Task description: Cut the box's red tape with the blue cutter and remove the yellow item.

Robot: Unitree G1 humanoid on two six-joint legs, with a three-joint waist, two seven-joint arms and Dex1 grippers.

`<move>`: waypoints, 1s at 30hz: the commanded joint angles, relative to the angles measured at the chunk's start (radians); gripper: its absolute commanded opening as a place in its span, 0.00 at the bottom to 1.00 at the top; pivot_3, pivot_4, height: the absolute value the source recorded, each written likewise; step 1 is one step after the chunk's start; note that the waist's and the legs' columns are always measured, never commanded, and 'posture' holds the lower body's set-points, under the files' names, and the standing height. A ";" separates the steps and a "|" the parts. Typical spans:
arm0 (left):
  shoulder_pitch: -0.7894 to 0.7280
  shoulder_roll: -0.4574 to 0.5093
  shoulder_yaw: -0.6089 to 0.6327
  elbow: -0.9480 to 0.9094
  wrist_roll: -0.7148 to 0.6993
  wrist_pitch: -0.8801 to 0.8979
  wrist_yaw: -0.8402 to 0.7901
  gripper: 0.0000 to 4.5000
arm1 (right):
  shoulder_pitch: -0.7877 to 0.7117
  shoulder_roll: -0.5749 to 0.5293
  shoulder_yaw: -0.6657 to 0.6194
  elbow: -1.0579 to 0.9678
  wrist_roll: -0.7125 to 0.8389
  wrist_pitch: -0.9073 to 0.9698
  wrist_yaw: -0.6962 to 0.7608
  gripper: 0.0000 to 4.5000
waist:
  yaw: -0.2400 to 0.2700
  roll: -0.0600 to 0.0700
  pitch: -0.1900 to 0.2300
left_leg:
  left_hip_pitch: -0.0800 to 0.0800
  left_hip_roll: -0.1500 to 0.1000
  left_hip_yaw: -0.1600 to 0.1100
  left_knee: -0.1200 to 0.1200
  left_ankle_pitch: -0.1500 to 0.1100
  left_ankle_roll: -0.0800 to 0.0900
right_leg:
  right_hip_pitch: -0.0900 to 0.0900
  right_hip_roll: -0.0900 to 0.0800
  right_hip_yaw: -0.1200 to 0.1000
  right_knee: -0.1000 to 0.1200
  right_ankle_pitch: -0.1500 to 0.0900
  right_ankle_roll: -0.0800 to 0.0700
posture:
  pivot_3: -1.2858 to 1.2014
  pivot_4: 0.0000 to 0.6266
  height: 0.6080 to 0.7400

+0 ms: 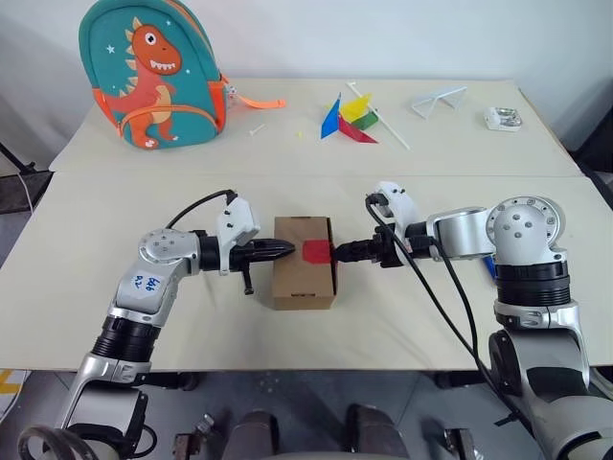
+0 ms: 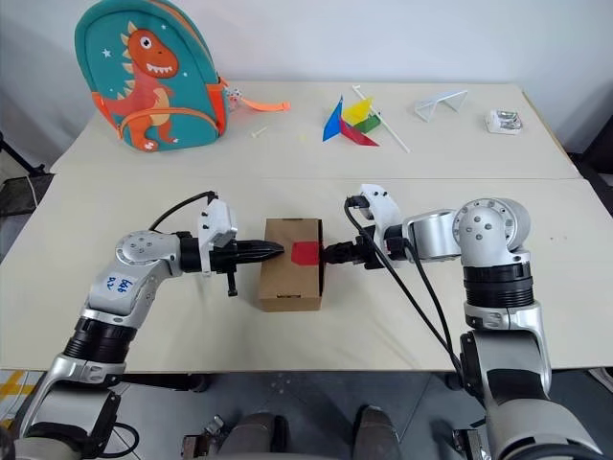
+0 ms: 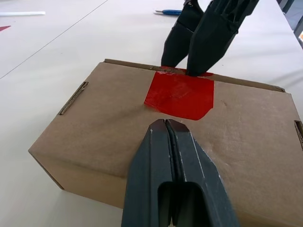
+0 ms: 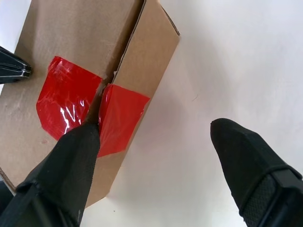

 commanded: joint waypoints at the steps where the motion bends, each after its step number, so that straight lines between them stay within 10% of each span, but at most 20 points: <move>1: -0.004 -0.008 -0.023 0.005 0.018 -0.007 -0.004 0.00 | -0.006 -0.008 0.043 -0.018 -0.046 0.014 -0.013 0.87 | 0.000 0.000 0.000 | 0.000 0.000 0.000 0.000 0.000 0.000 | 0.000 0.000 0.000 0.000 0.000 0.000 | 0.52 0.24 1.00; 30: 0.022 -0.020 -0.077 -0.012 0.049 0.078 0.039 0.00 | 0.033 -0.178 0.245 -0.194 -0.339 -0.044 0.222 0.87 | 0.020 -0.001 -0.003 | 0.001 0.000 0.000 0.001 0.000 0.001 | 0.003 0.000 0.000 -0.003 0.000 0.000 | 0.52 0.24 1.00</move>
